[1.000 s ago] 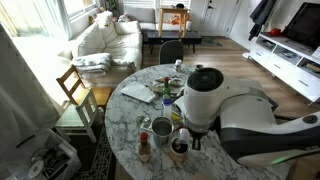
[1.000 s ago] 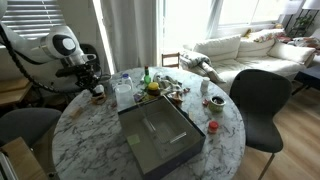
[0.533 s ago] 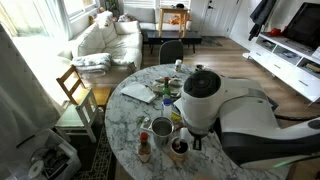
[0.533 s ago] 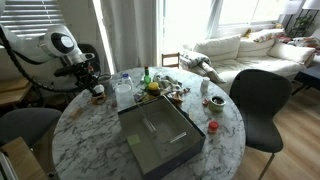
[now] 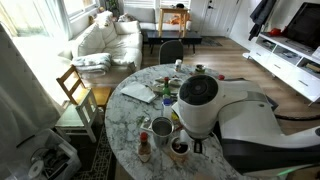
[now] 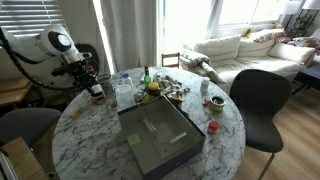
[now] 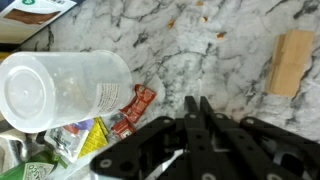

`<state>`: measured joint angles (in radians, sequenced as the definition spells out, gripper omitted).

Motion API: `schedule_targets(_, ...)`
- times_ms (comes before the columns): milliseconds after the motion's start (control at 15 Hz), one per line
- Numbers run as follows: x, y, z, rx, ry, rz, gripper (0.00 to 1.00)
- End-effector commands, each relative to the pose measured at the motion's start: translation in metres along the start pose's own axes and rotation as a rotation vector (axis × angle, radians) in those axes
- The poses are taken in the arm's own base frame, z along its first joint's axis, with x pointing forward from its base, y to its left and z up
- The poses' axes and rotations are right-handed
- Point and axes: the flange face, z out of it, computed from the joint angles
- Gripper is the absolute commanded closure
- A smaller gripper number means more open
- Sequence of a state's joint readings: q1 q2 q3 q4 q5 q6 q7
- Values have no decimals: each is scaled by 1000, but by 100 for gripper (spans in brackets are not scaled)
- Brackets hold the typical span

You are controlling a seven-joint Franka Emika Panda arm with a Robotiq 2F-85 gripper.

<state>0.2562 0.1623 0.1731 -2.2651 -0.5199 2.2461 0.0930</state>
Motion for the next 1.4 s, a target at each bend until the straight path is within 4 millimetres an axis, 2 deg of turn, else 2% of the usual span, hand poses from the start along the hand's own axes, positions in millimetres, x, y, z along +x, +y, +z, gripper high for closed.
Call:
schedule_targets(0,-2,0,-8,-57,-10,-5,99)
schedule_targets(267,-8,6,-16,-7,24,3,99)
schedule_targets(600,-38,22,-19,221,112,81,99)
schedule_targets(933,-91,28,9,522,127,82,99)
schedule_targets(1000,-105,30,19,580,113,137,99)
schedule_targets(1067,-74,31,11,500,107,101,99)
schedule_targets(1133,-81,33,16,513,106,104,94)
schedule_targets(1333,-77,33,12,508,114,99,94)
